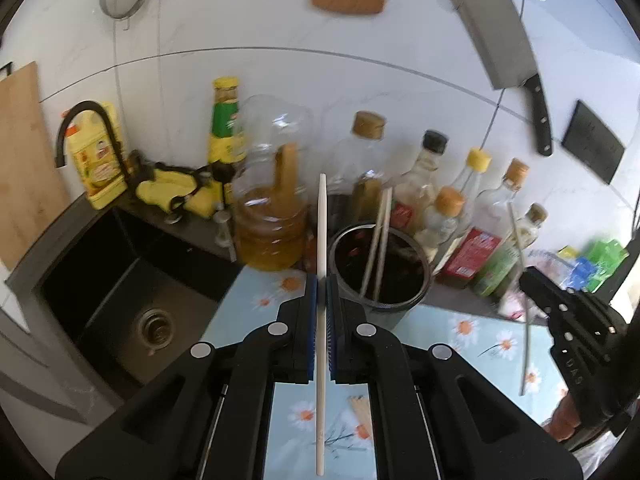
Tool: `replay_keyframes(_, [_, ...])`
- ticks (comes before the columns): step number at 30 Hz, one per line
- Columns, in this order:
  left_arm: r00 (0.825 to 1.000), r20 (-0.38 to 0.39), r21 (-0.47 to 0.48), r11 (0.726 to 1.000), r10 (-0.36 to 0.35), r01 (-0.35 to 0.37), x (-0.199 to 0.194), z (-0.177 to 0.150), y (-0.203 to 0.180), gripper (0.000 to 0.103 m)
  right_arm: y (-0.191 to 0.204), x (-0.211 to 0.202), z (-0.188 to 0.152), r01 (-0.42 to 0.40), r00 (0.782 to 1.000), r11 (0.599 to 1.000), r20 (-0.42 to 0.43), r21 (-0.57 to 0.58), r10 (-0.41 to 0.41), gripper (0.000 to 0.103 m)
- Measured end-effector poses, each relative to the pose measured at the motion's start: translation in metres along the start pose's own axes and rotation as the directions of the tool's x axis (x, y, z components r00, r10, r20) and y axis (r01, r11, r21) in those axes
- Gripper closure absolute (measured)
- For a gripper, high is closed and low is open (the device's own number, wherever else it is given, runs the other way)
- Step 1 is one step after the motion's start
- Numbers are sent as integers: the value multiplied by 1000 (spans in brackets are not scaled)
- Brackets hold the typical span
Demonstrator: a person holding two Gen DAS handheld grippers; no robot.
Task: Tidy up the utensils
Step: 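Carry the chopstick with the right tool and drop it into the holder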
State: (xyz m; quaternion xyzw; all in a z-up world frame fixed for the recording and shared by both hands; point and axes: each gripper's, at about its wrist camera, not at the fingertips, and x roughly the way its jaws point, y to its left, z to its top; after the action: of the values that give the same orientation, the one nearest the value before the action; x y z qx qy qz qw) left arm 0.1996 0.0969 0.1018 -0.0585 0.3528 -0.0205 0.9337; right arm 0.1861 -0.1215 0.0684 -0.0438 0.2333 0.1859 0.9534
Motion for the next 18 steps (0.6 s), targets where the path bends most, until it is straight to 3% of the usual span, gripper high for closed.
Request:
replay_keyframes(8, [989,131,25,997,-75,72,3,12,-11,98,-8,4,13,-126,982,991,149,46,118,98])
replay_keyframes(14, [958,243,45,988,-152,146,2,18,-13,98,-9,17,23,-184,962,982,210,30,174,98])
replay_keyframes(18, [937,309,65,986,-164,151,6,21,-12,98,-10,26,27,-229,946,973,241,26,217,98])
